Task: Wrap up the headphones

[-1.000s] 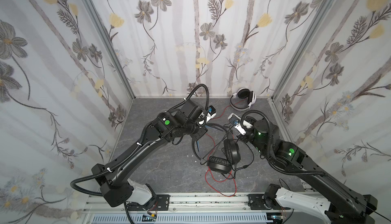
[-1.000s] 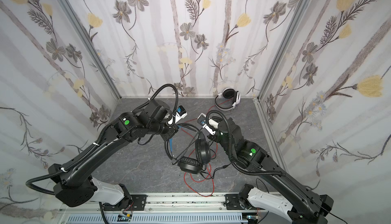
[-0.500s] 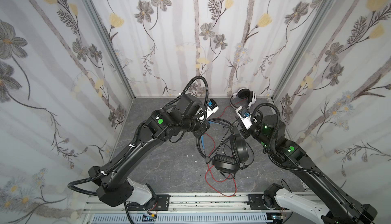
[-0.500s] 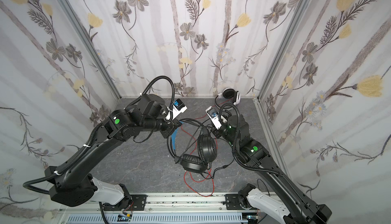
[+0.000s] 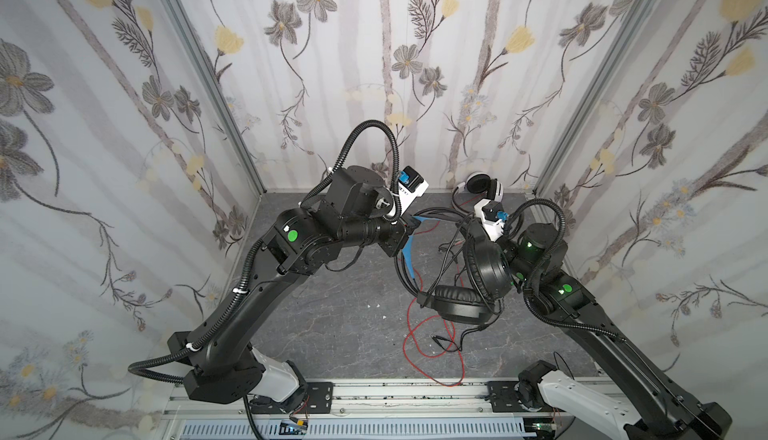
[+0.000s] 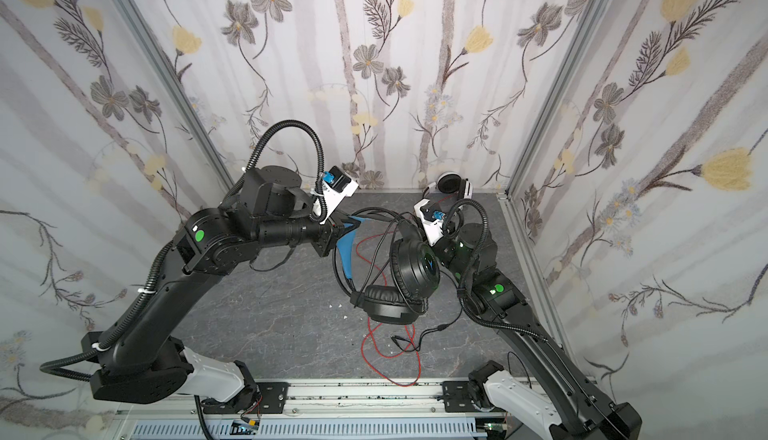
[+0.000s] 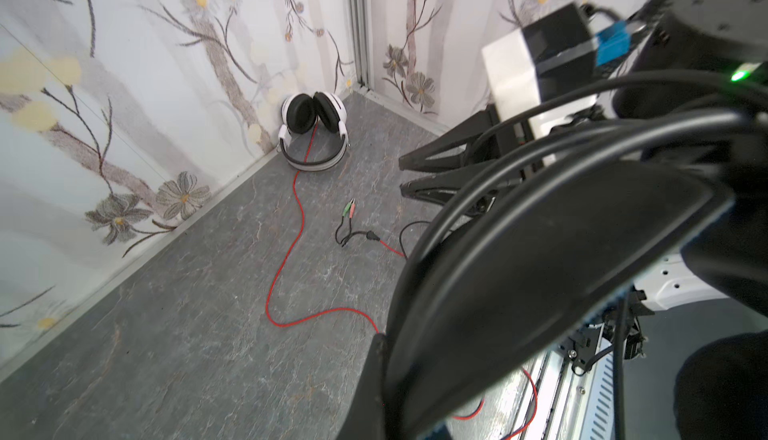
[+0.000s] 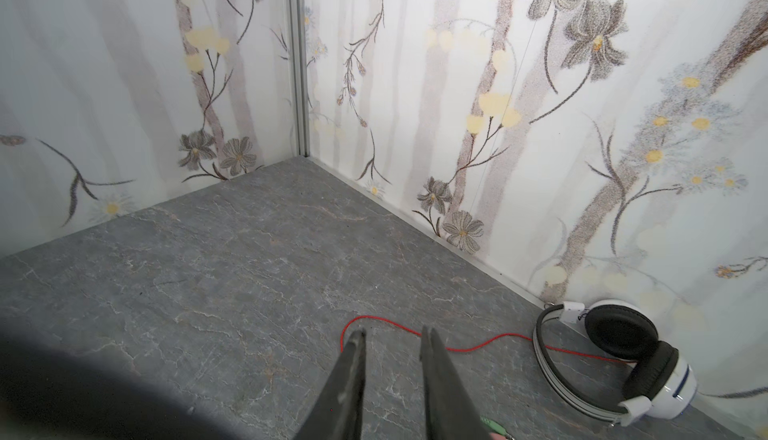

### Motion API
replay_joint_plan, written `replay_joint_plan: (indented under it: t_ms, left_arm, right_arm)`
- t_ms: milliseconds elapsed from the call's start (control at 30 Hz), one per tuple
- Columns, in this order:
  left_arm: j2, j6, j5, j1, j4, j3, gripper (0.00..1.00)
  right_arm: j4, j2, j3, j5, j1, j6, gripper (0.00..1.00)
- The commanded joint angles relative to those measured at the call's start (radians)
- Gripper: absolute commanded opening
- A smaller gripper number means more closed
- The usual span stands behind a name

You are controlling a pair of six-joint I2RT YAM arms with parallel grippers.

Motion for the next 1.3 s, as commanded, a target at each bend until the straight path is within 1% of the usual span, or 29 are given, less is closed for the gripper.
replay_joint_plan:
  t_ms: [0, 167, 367, 567, 867, 967, 1133, 1267]
  left_arm:
    - [0.002, -0.067, 0.036, -0.002, 0.097, 0.037, 0.0]
    - [-0.011, -0.114, -0.01, -0.001, 0.166, 0.041, 0.0]
    - [-0.004, -0.195, -0.085, -0.002, 0.239, 0.077, 0.0]
    - [0.0, -0.26, -0.107, -0.004, 0.322, 0.082, 0.0]
    - [0.021, -0.288, -0.103, -0.007, 0.348, 0.121, 0.0]
    - [0.024, -0.299, -0.12, -0.006, 0.353, 0.139, 0.0]
    - [-0.003, -0.306, -0.17, -0.006, 0.415, 0.108, 0.0]
    - [-0.004, -0.32, -0.179, -0.006, 0.45, 0.104, 0.0]
  right_arm:
    - [0.123, 0.032, 0.01, -0.081, -0.003, 0.066, 0.25]
    - [0.153, 0.069, 0.018, -0.104, -0.003, 0.077, 0.25]
    - [0.201, 0.086, -0.026, -0.126, -0.004, 0.118, 0.23]
    - [0.255, 0.102, -0.078, -0.156, -0.004, 0.158, 0.19]
    - [0.302, 0.151, -0.113, -0.195, -0.004, 0.182, 0.12]
    - [0.32, 0.15, -0.145, -0.202, -0.004, 0.199, 0.11]
    - [0.337, 0.139, -0.197, -0.208, -0.005, 0.223, 0.1]
    - [0.348, 0.137, -0.241, -0.205, -0.005, 0.233, 0.09]
